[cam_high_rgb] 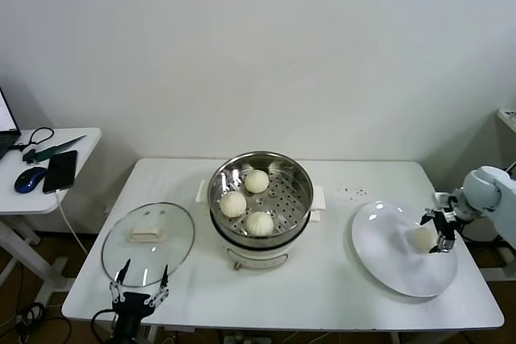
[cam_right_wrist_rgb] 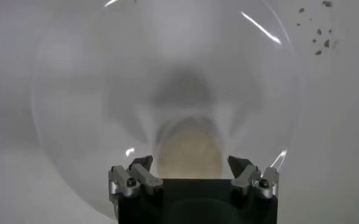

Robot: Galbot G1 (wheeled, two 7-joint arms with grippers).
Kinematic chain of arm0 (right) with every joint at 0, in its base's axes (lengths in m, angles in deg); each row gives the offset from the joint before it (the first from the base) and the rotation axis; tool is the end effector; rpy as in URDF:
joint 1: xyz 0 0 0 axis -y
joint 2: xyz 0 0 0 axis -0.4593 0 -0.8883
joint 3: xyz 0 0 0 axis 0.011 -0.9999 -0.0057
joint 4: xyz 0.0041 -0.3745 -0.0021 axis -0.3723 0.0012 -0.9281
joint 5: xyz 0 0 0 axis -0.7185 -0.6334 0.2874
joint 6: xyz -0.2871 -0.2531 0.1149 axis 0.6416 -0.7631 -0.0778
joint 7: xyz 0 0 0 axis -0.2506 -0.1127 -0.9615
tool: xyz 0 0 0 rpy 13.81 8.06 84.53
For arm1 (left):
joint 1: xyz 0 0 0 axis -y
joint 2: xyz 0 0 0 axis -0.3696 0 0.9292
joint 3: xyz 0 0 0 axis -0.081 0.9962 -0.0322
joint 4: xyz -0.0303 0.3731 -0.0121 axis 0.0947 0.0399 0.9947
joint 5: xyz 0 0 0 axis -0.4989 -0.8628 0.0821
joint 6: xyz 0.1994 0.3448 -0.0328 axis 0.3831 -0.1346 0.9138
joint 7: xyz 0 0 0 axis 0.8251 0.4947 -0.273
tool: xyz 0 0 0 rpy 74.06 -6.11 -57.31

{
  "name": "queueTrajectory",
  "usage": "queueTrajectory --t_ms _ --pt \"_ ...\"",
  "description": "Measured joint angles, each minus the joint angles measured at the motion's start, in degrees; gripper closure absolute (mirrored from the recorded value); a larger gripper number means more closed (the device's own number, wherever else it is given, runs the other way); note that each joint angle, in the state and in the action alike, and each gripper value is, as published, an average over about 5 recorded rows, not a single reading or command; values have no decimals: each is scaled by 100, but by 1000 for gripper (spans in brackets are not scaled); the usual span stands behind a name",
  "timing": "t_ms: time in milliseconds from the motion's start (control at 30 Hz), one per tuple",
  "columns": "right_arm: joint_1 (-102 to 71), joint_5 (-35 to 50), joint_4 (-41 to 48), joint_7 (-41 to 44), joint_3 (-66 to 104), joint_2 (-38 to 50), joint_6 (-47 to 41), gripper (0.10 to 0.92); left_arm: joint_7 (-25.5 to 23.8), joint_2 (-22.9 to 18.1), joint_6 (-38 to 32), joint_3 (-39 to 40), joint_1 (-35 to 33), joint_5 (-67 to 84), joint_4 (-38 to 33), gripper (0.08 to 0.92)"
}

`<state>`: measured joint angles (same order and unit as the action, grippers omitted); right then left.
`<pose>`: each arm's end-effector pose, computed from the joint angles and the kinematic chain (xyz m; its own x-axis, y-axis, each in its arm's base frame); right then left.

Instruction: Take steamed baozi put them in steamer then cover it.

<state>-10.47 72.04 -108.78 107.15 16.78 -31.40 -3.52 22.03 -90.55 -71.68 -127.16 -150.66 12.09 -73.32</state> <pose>0.5343 -0.3343 -0.2532 -0.1152 -0.0178 0.9932 -0.9889 0.0961 -0.1130 0.1371 0.0848 -0.4257 -0.9873 -0.0389 0.1538 0.0070 0.9580 0.2867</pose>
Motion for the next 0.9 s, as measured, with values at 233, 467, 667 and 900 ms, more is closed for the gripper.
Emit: queueTrajectory --t_ms 233,467,667,900 --pt "2 -162 231 15 16 -159 71 203 2 -9 -13 1 -20 -18 -9 177" --pt "11 -222 328 33 26 -238 83 247 4 -20 -15 8 -47 -27 -67 177" --pt "83 -207 332 43 -40 -222 74 313 6 -21 -12 29 -53 -60 -85 177" --pt "313 13 247 22 -269 -156 -8 329 7 -24 -20 49 -70 -74 -84 177"
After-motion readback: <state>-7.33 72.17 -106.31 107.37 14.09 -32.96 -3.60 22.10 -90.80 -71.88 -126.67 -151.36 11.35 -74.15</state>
